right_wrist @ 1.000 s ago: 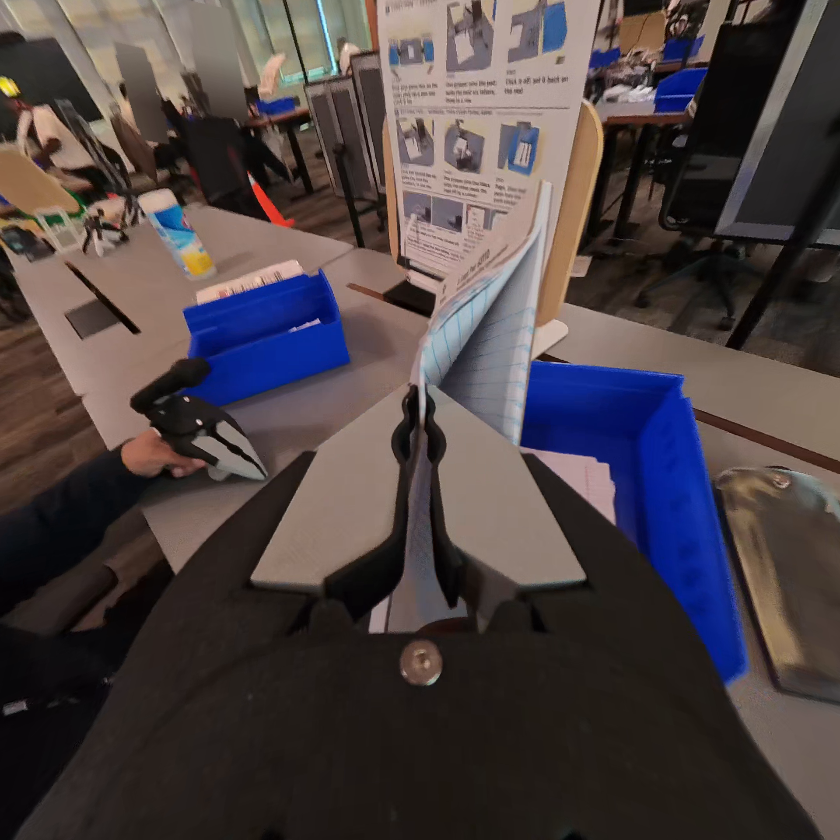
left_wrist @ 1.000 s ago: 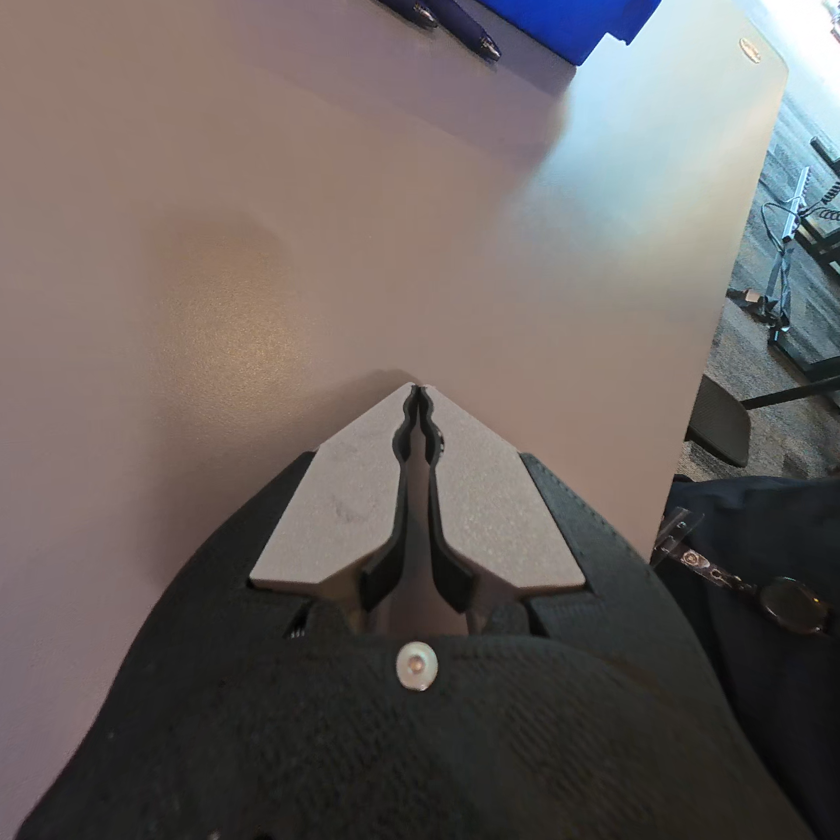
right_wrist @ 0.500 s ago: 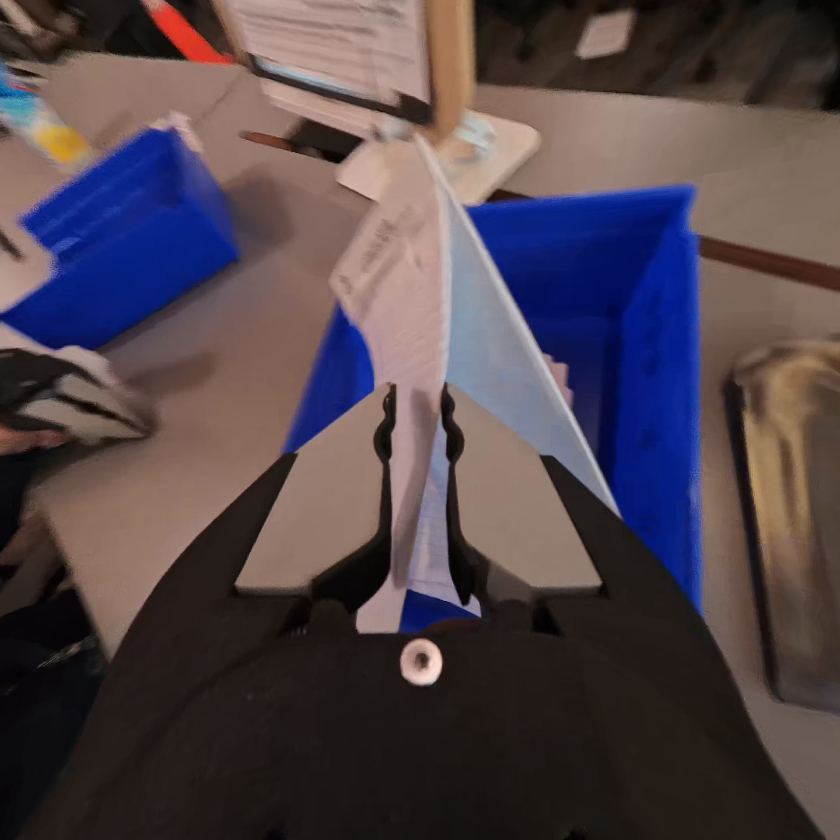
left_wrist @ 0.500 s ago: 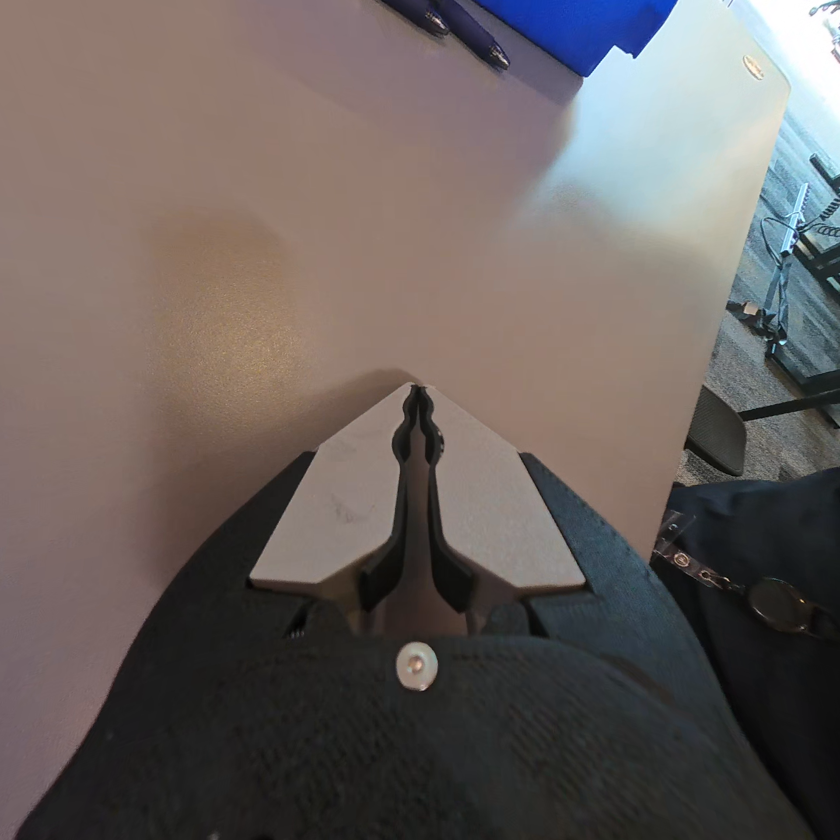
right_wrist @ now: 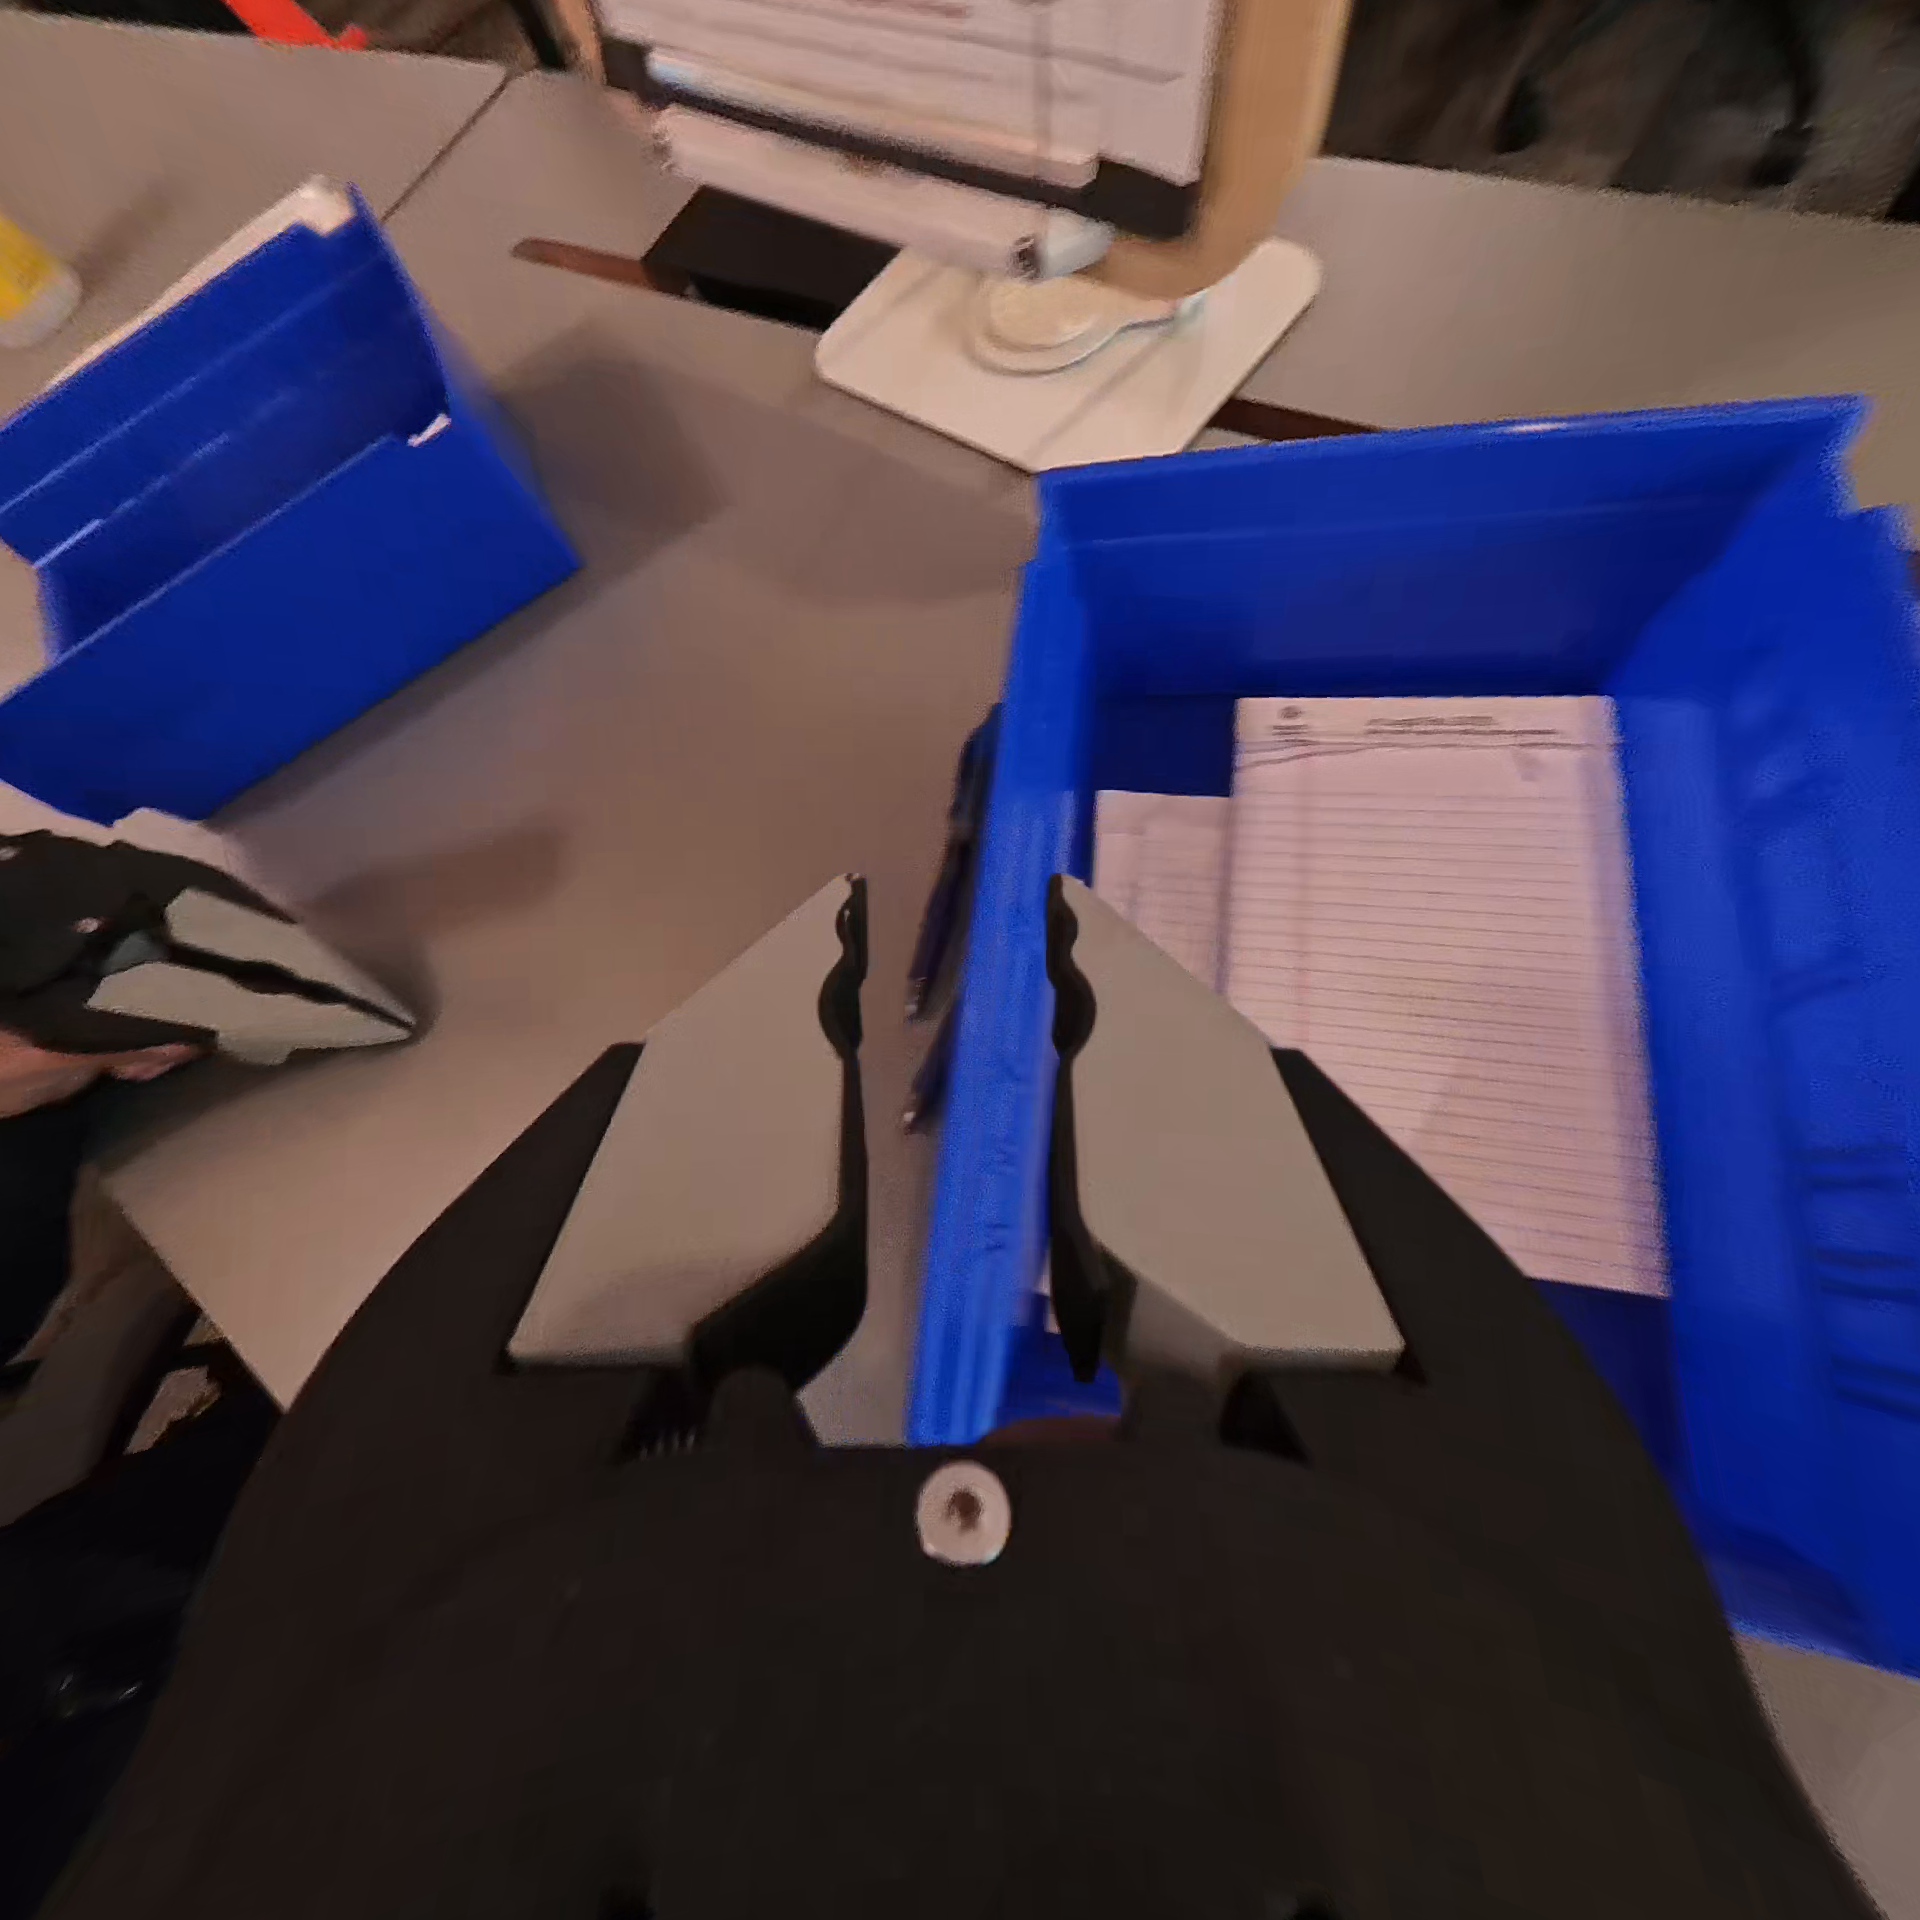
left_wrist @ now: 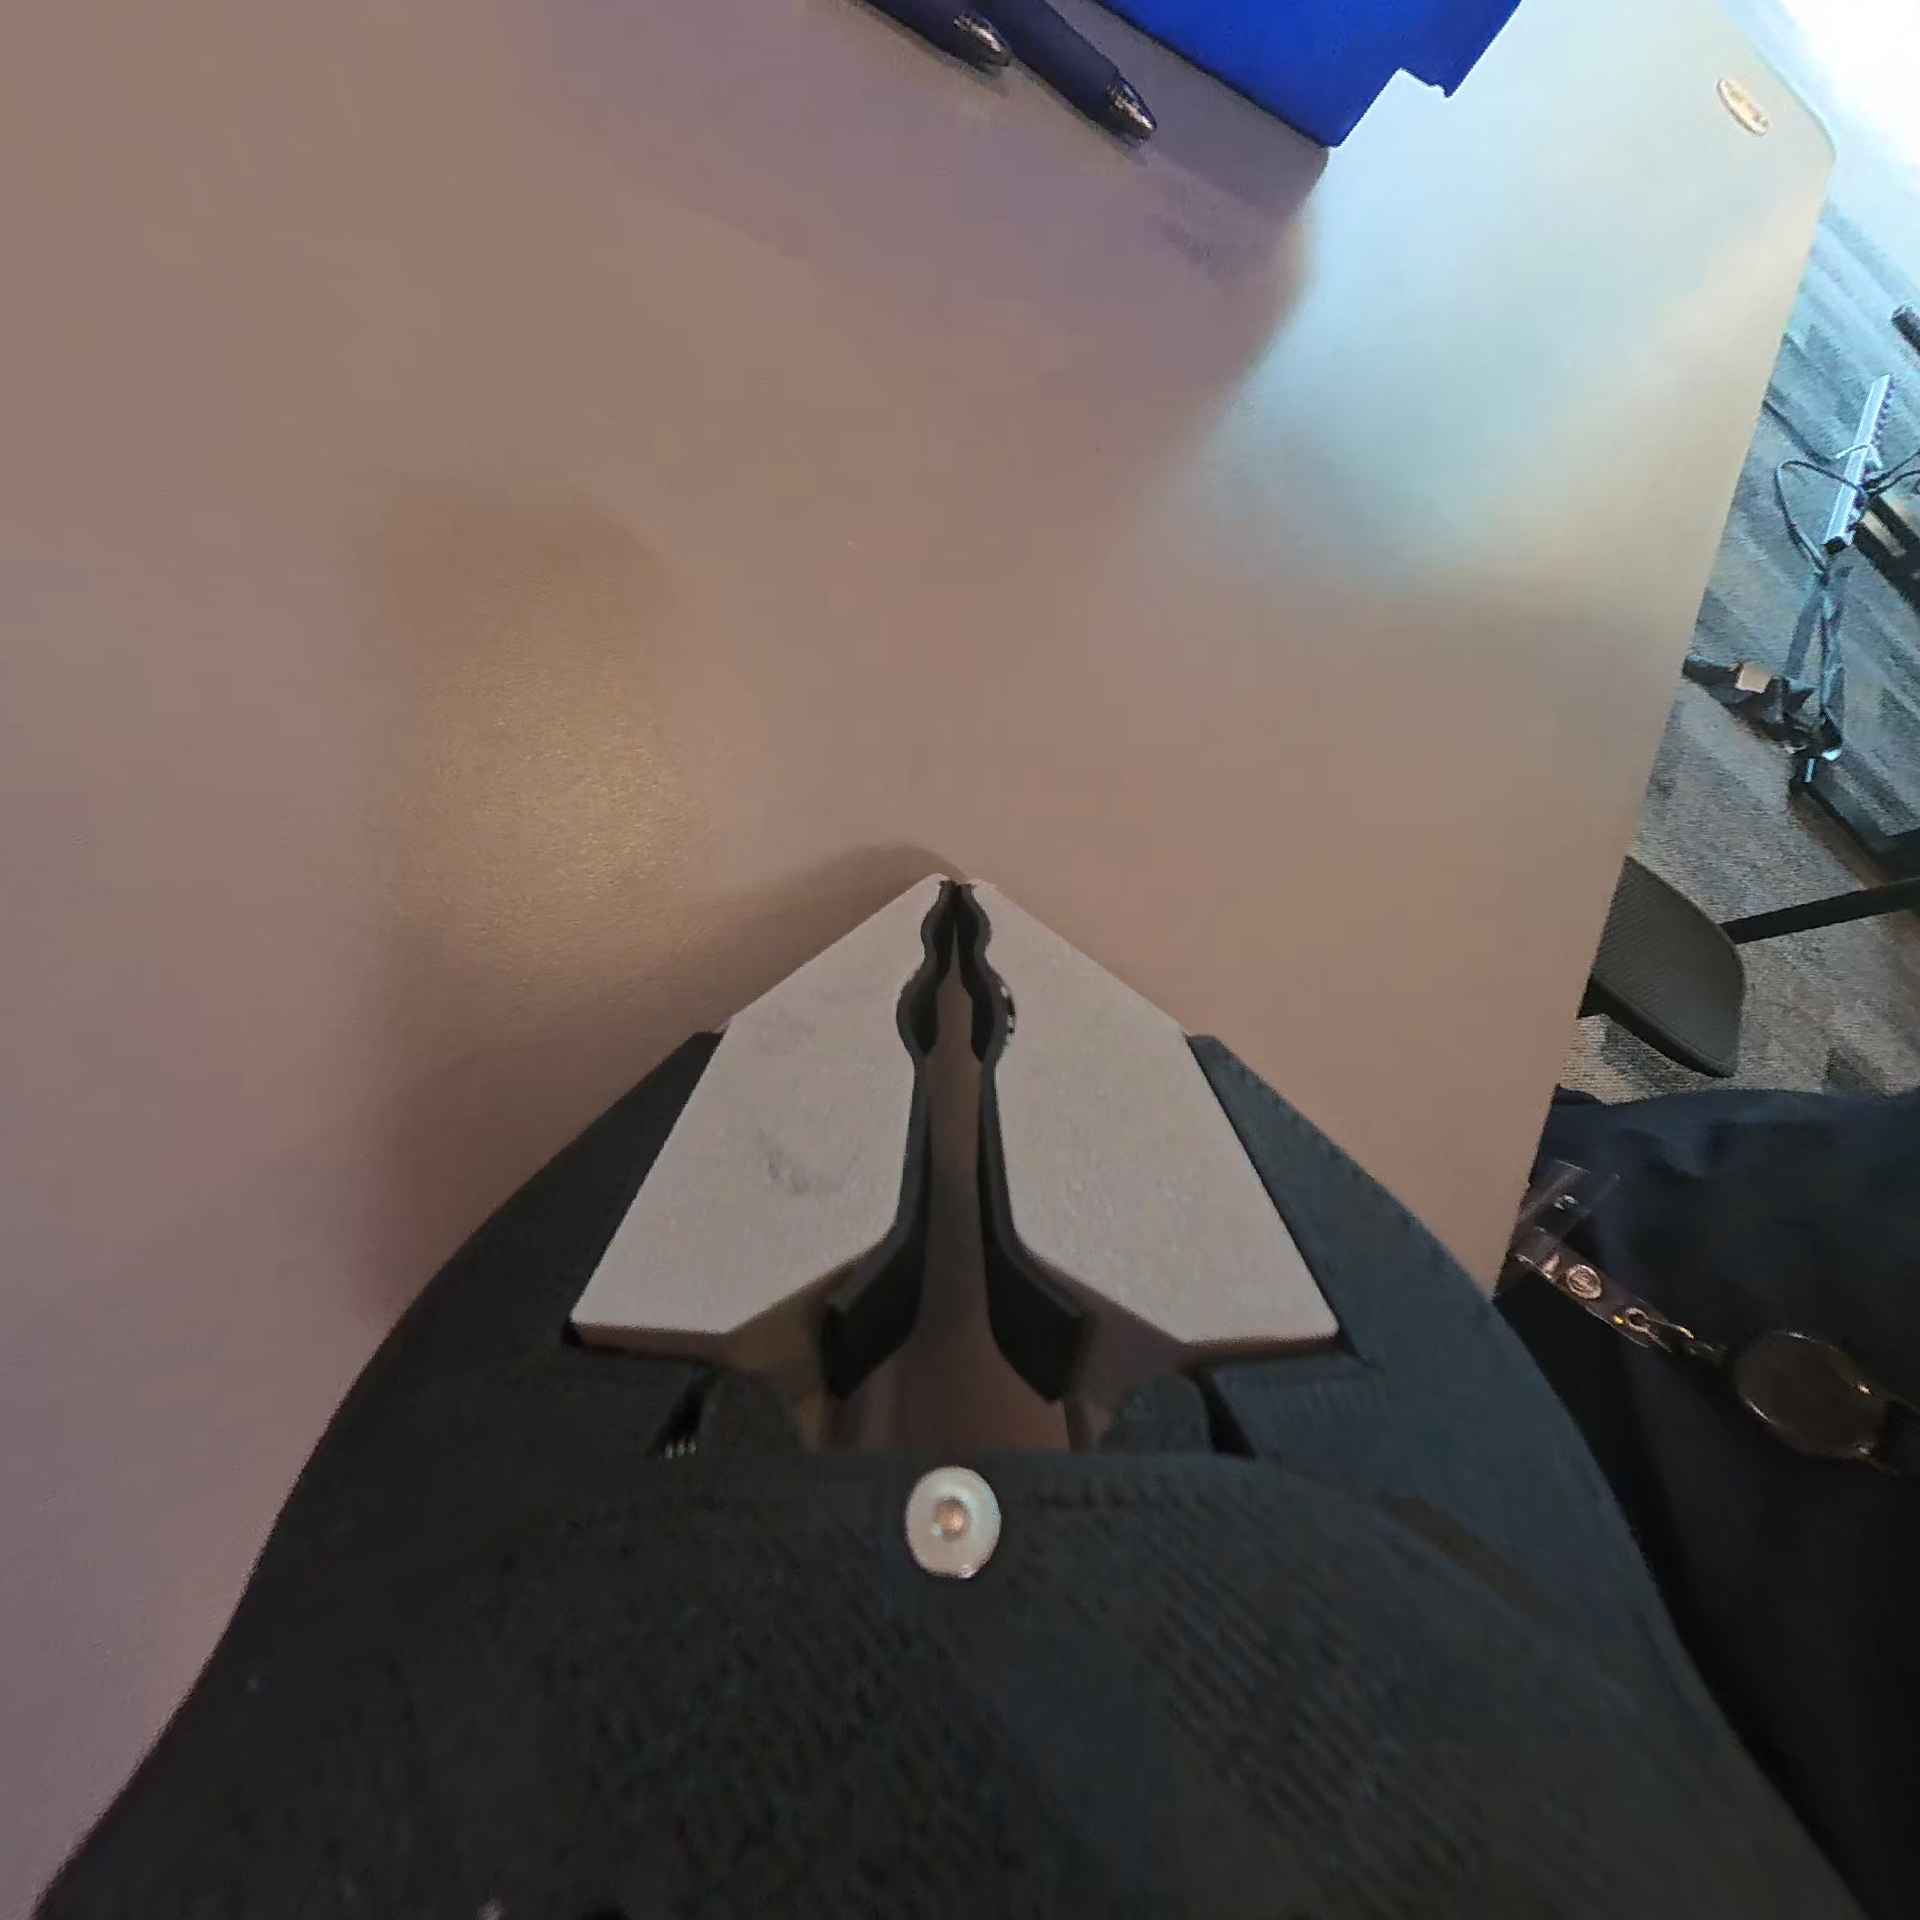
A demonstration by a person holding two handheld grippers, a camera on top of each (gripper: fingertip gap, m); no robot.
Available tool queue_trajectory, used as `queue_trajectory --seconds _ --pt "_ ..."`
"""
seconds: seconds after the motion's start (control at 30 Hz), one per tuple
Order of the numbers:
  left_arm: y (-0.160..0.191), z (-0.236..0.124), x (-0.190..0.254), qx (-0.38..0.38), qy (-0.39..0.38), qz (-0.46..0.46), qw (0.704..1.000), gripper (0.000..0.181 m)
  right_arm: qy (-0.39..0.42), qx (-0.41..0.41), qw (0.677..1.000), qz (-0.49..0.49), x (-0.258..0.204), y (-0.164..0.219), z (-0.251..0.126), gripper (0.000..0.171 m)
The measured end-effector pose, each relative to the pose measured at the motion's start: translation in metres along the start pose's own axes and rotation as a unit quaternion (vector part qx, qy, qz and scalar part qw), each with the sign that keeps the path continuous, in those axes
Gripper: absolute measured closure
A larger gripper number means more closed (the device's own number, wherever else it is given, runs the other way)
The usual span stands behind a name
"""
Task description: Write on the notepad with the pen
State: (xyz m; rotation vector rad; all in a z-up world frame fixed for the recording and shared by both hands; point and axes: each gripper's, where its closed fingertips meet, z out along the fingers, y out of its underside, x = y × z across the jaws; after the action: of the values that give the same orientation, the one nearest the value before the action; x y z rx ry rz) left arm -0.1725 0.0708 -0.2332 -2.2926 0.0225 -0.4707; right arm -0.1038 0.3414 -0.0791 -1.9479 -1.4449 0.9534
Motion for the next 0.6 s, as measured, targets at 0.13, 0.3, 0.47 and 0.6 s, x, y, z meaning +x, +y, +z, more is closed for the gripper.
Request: queue_trajectory --seconds 0.13,0.3,0.47,0.6 --pt "0.000 0.000 0.000 0.001 0.004 -0.004 1.000 0.181 0.007 -0.057 0.998 -0.013 -0.049 0.031 0.039 0.136" --pt "0.000 0.000 0.000 0.001 0.004 -0.003 1.000 0.181 0.077 -0.121 0.989 -0.038 -0.047 0.062 0.101 0.136" --pt "0.003 -0.002 0.004 0.001 0.013 -0.006 1.000 0.181 0.194 -0.172 0.963 -0.074 0.005 0.077 0.138 0.140" --pt "0.004 -0.003 0.006 0.000 0.021 -0.008 1.000 0.181 0.191 -0.187 0.960 -0.088 0.007 0.079 0.156 0.139"
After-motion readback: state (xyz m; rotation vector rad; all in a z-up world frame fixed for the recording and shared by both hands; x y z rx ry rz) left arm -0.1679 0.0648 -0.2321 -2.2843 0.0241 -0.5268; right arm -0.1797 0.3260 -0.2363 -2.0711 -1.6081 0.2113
